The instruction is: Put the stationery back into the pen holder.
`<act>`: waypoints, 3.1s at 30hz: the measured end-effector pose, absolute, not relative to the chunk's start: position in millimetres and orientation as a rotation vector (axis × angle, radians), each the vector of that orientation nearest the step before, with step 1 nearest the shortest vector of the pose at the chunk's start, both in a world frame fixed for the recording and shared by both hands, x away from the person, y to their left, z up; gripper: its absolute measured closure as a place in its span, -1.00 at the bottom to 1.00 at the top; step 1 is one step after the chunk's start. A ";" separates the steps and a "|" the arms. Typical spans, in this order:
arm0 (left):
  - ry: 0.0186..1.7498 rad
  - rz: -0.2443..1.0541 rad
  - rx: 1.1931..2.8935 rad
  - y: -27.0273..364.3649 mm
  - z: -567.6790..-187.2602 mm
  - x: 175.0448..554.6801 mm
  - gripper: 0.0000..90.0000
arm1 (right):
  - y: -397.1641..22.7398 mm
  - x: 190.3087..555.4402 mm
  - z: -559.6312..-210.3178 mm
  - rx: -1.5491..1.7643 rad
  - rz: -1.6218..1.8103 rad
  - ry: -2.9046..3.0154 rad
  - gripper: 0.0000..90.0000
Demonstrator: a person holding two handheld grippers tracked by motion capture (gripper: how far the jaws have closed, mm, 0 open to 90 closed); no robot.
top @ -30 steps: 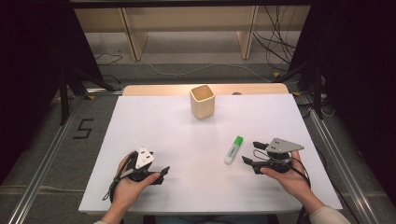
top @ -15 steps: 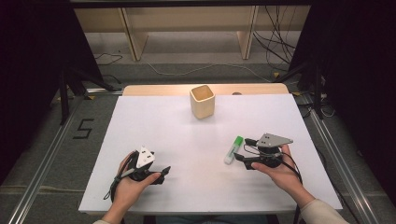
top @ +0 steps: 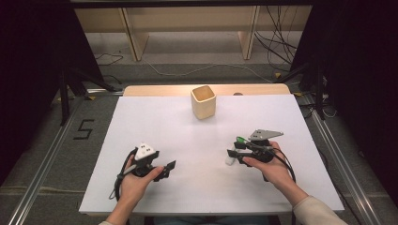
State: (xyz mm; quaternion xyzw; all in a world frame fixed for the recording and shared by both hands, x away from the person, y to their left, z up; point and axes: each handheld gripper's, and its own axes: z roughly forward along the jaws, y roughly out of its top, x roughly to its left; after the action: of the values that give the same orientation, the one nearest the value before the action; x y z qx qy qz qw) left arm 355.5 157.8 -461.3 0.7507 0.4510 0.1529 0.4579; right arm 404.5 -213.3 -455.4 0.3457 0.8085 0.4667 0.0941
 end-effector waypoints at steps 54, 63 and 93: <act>1.031 0.589 2.027 160.0 -474.1 358.9 -0.60 | -177.4 428.9 -468.0 0.912 0.937 2.663 1.00; 1.022 0.586 2.036 159.5 -474.6 360.1 -0.59 | -174.4 435.0 -472.6 0.920 0.905 2.677 1.00; 1.017 0.576 2.040 159.7 -475.0 358.3 -0.57 | -189.2 417.7 -466.2 0.919 0.743 2.769 1.00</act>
State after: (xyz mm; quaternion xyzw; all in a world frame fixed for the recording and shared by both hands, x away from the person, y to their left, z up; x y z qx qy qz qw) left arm 358.3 159.7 -475.0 0.8009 0.3990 0.2260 0.3850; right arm 417.7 -189.2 -466.2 0.3046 0.9178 0.2461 0.0655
